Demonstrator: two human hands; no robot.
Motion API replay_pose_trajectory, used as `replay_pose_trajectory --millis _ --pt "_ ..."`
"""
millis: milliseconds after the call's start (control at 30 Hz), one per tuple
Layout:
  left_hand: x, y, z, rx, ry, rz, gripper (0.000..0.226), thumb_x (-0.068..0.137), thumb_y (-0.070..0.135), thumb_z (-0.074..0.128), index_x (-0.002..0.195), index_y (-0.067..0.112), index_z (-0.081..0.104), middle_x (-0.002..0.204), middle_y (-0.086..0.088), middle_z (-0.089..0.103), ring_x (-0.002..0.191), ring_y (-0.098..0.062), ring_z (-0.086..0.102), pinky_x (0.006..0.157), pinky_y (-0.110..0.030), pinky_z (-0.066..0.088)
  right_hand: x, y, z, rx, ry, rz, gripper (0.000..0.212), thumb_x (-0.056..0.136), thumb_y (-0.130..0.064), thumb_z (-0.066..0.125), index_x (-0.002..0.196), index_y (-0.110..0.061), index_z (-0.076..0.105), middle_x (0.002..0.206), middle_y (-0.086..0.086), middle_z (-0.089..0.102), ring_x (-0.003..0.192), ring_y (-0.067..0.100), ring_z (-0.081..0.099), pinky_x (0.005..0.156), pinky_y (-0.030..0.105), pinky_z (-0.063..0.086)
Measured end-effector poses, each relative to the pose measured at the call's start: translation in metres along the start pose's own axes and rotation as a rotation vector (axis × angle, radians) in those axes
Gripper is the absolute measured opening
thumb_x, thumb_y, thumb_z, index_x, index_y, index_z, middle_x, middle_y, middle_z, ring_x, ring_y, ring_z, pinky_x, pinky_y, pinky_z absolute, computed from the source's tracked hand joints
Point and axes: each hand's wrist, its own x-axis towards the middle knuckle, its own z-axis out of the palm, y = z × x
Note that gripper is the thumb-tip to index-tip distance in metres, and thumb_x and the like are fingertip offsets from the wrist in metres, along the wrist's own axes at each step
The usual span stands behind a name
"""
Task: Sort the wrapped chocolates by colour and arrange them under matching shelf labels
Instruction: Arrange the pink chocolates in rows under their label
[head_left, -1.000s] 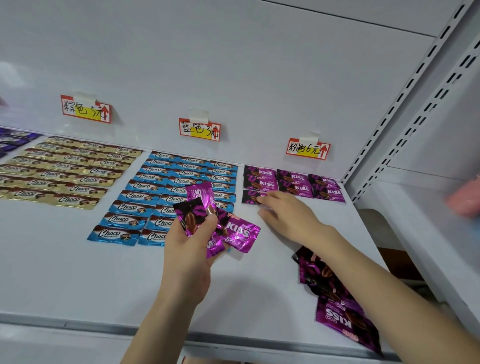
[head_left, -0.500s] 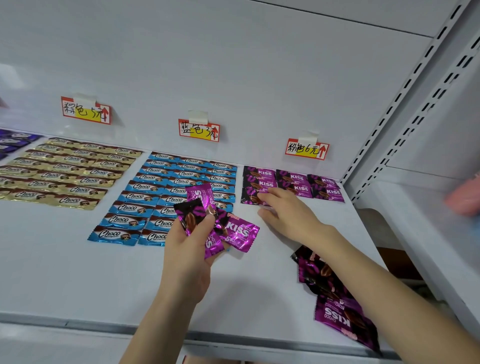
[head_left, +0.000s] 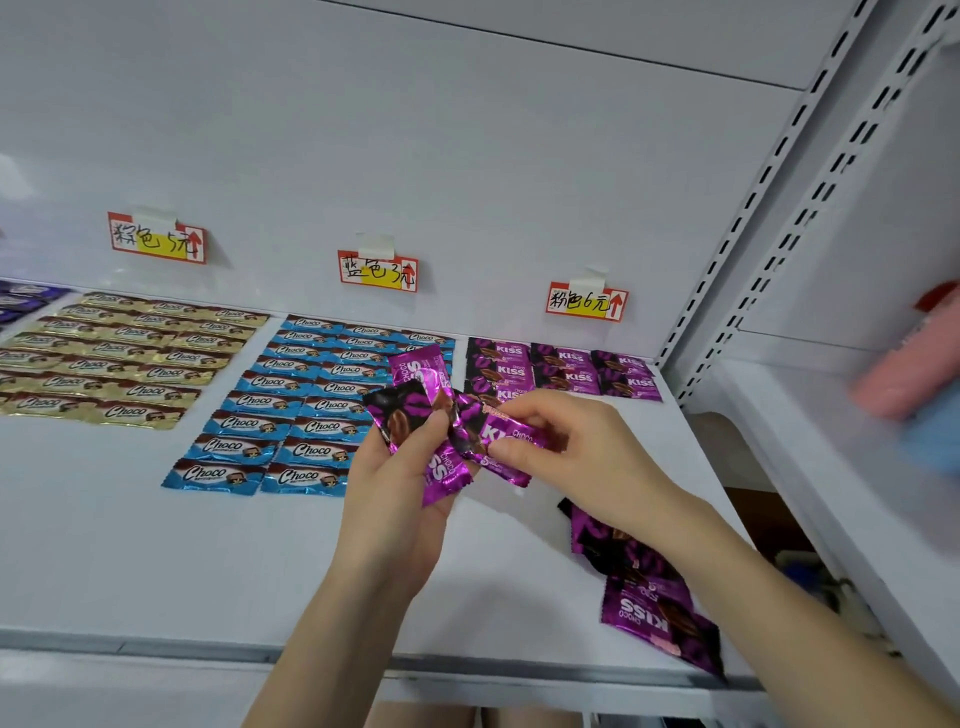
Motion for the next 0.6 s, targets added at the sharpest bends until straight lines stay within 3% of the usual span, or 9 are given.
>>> replay_pose_trajectory --millis 100,200,367,433,500,600 --pt "-0.002 -0.001 0.001 -0.010 -0.003 0.020 0.031 0.089 0.000 0.053 0.110 0.022 0.057 0.097 -0.002 0.073 0.091 -0.021 0.070 0.071 -0.039 0.059 -0.004 0.001 -0.008 0.095 0.035 0.022 0.018 0.082 -0.021 0.067 0.088 -0.037 0.062 0.086 -0.013 0.067 0.077 -0.002 0.061 0.071 0.016 0.049" --pt "-0.004 -0.001 0.001 0.026 -0.001 0.048 0.030 0.087 0.001 0.055 0.108 0.022 0.057 0.097 -0.001 0.073 0.091 -0.022 0.070 0.067 -0.039 0.059 -0.008 0.006 -0.016 0.144 0.067 0.066 0.021 0.082 -0.019 0.066 0.090 -0.038 0.062 0.090 -0.012 0.068 0.084 0.008 0.064 0.080 0.029 0.052" --pt "-0.009 -0.006 0.005 0.162 -0.078 0.060 0.023 0.085 0.001 0.057 0.103 0.016 0.059 0.090 -0.003 0.074 0.082 -0.020 0.072 0.058 -0.028 0.058 -0.015 0.014 -0.021 0.038 0.096 0.034 0.025 0.084 -0.025 0.064 0.100 -0.043 0.059 0.099 -0.024 0.061 0.091 -0.001 0.058 0.080 0.015 0.047" --pt "-0.008 -0.010 0.008 0.173 -0.077 0.068 0.022 0.086 0.000 0.056 0.103 0.014 0.059 0.086 -0.003 0.074 0.077 -0.019 0.072 0.057 -0.026 0.056 -0.020 0.014 -0.022 -0.152 0.188 -0.073 0.028 0.084 -0.027 0.065 0.112 -0.030 0.062 0.107 -0.015 0.058 0.099 -0.002 0.052 0.084 0.009 0.040" --pt "-0.006 -0.014 0.012 0.171 -0.080 0.071 0.021 0.088 -0.002 0.055 0.101 0.014 0.060 0.084 -0.003 0.074 0.074 -0.017 0.072 0.058 -0.025 0.056 -0.023 0.014 -0.024 -0.299 0.184 -0.202 0.037 0.080 -0.030 0.068 0.115 -0.017 0.064 0.109 -0.006 0.056 0.104 0.004 0.049 0.089 0.012 0.036" --pt "-0.001 -0.021 0.020 0.185 -0.090 0.057 0.021 0.089 -0.002 0.053 0.099 0.015 0.061 0.083 -0.002 0.074 0.075 -0.019 0.072 0.059 -0.026 0.057 -0.022 0.022 -0.030 -0.386 0.116 -0.246 0.041 0.078 -0.031 0.069 0.115 -0.015 0.064 0.111 -0.004 0.058 0.105 0.007 0.048 0.090 0.012 0.035"
